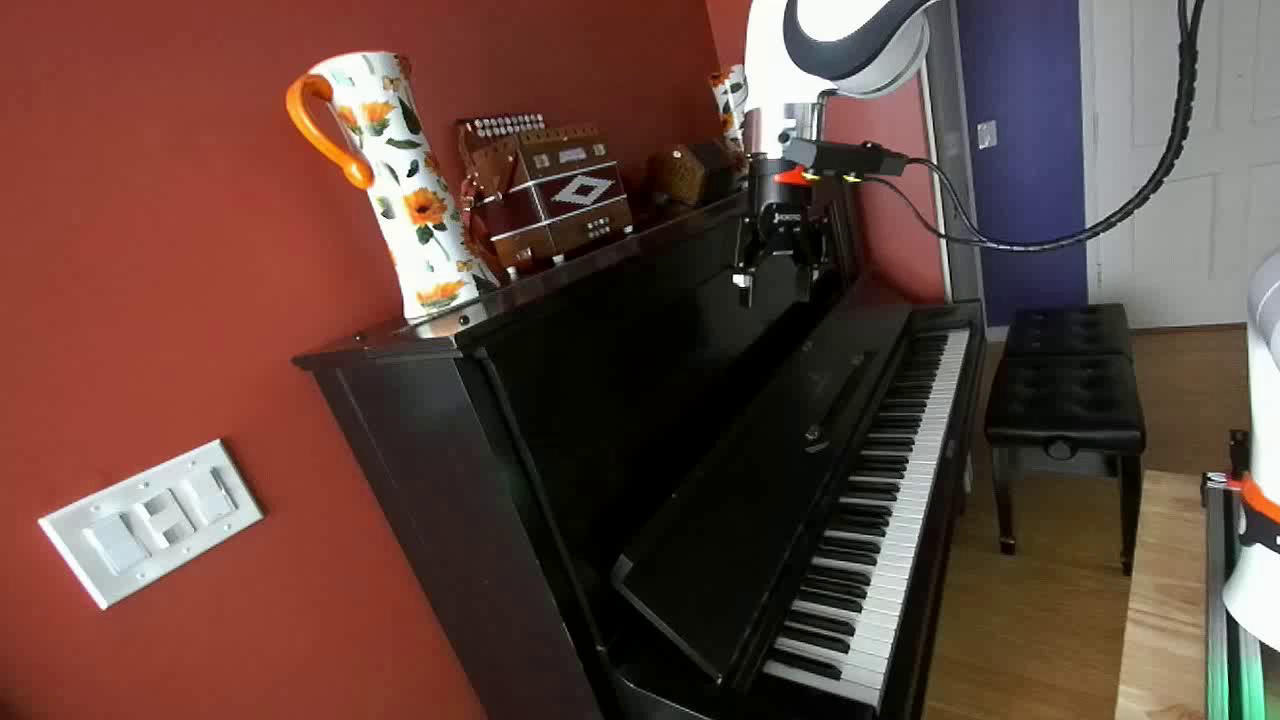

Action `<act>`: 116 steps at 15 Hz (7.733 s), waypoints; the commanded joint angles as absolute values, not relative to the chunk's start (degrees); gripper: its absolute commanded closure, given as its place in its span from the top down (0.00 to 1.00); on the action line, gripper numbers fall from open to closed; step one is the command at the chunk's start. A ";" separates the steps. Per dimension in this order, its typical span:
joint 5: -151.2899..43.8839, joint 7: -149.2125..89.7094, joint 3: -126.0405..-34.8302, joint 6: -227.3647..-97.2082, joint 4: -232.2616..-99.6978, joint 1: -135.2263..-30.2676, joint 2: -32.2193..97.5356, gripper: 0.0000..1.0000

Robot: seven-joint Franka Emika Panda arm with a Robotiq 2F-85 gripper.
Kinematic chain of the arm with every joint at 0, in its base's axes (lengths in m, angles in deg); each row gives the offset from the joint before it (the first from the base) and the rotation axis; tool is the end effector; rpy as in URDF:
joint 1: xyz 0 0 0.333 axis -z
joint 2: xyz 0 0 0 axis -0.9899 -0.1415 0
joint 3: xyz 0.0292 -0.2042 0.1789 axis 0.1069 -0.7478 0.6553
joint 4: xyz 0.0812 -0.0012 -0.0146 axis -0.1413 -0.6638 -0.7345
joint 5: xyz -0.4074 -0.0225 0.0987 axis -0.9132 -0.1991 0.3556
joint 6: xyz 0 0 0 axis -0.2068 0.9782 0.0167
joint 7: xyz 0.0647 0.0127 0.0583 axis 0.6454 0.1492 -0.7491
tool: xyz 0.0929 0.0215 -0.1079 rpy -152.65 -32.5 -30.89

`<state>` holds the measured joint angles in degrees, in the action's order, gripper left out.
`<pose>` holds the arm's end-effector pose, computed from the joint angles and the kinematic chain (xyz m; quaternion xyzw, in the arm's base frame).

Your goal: Press a white key in the middle of the piano

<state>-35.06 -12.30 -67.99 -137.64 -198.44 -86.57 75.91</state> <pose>0.4666 0.1433 0.5141 -0.9833 0.1142 -0.0672 0.1250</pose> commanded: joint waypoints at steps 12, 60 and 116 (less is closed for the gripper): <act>-39.70 -19.30 -73.13 -134.88 -201.05 -81.88 69.45 1.00; -49.47 -60.66 -84.45 -167.88 -210.41 -71.64 38.19 1.00; -52.83 -69.06 -80.61 -176.03 -200.93 -63.59 19.42 0.00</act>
<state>-52.43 -68.22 -81.60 -175.04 -201.98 -65.19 21.63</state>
